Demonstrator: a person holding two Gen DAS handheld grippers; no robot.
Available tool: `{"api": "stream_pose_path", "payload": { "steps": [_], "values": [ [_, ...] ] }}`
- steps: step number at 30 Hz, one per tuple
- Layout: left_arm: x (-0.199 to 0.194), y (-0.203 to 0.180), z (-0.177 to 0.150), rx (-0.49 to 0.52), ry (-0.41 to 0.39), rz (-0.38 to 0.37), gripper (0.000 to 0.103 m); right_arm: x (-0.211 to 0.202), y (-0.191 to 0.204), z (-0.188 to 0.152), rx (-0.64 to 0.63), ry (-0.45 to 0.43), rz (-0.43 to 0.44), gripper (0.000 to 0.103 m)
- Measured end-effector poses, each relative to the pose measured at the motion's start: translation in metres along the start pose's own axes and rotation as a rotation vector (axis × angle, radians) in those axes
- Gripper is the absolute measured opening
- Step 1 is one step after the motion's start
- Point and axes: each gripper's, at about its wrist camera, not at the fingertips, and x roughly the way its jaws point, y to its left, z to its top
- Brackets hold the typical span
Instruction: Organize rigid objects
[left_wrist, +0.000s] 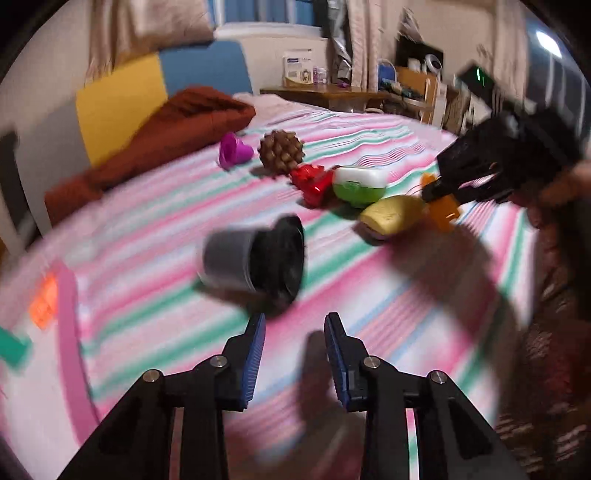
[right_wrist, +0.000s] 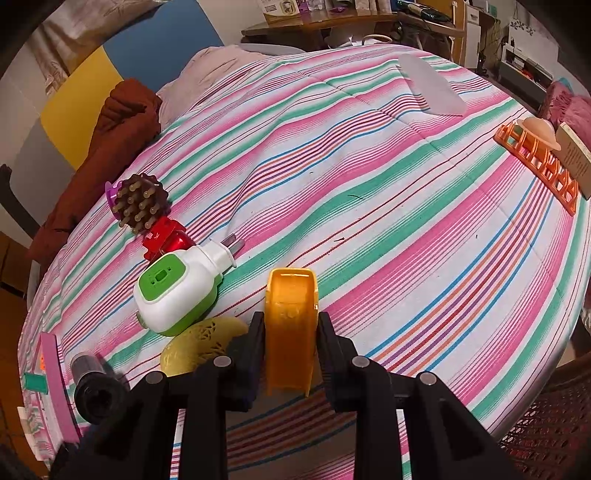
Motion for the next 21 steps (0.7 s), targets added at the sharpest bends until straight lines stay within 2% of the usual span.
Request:
{"api": "stream_pose_path", "payload": {
  "steps": [1, 3, 5, 8, 9, 11, 13, 15, 16, 17, 21],
  "values": [
    [-0.004, 0.007, 0.000, -0.071, -0.005, -0.034, 0.043, 0.000, 0.000, 0.000, -0.001, -0.001, -0.001, 0.026],
    [-0.010, 0.030, 0.008, -0.283, -0.020, -0.107, 0.078, 0.000, 0.000, 0.001, -0.002, -0.001, -0.005, 0.026],
    [-0.006, 0.056, 0.022, -0.495, -0.023, -0.135, 0.089, 0.000, 0.000, 0.001, 0.002, 0.000, -0.002, 0.026],
    [0.016, 0.084, 0.043, -0.735, 0.062, -0.155, 0.089, 0.000, -0.002, 0.002, 0.006, -0.005, -0.004, 0.026],
    [0.029, 0.093, 0.048, -0.825, 0.116, -0.173, 0.087, 0.000, -0.003, 0.002, 0.005, -0.005, -0.004, 0.026],
    [0.048, 0.098, 0.056, -0.912, 0.191, -0.202, 0.087, 0.000, -0.003, 0.002, 0.004, -0.003, -0.006, 0.026],
    [0.063, 0.095, 0.062, -0.942, 0.249, -0.192, 0.080, 0.001, -0.004, 0.002, 0.005, -0.001, -0.006, 0.026],
    [0.072, 0.094, 0.072, -0.926, 0.254, -0.158, 0.076, 0.002, -0.003, 0.004, 0.008, -0.001, -0.003, 0.026],
    [0.072, 0.091, 0.077, -0.908, 0.247, -0.140, 0.070, 0.002, -0.004, 0.004, 0.009, -0.001, -0.002, 0.026],
    [0.074, 0.087, 0.081, -0.876, 0.251, -0.128, 0.060, 0.002, -0.003, 0.004, 0.008, -0.001, -0.002, 0.026],
    [0.076, 0.074, 0.084, -0.752, 0.218, -0.115, 0.060, 0.003, -0.003, 0.004, -0.003, 0.004, 0.006, 0.026]
  ]
}}
